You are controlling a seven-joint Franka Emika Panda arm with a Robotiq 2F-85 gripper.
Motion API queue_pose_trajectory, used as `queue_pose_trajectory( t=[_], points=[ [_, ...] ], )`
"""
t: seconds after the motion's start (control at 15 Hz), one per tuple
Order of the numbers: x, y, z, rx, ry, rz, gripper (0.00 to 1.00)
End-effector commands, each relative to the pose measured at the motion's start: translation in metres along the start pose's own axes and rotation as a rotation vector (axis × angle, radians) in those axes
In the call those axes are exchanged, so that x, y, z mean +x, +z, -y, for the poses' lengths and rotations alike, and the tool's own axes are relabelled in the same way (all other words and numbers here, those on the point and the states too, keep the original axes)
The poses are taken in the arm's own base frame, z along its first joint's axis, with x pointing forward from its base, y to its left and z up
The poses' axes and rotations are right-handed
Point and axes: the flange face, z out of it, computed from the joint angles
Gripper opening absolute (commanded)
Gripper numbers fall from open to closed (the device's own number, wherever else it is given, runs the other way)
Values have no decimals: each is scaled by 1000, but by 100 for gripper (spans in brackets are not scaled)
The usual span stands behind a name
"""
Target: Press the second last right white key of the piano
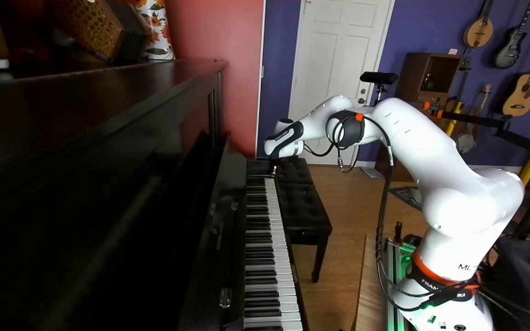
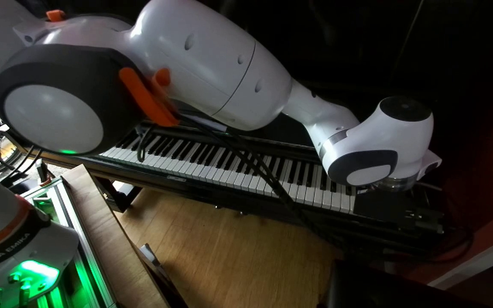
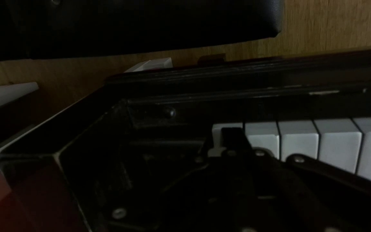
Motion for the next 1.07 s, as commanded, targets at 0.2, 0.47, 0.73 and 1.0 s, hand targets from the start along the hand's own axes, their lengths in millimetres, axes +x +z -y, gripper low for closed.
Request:
queue_pose_trajectory(
  t=[0.2, 0.47, 0.73, 1.0],
  points=[
    [-7, 19, 0, 10, -17, -1, 0],
    [-6, 18, 1, 8, -20, -3, 0],
    [-5, 11, -1, 1, -17, -1, 0],
    [-5, -1, -4, -10, -15, -1, 0]
  ],
)
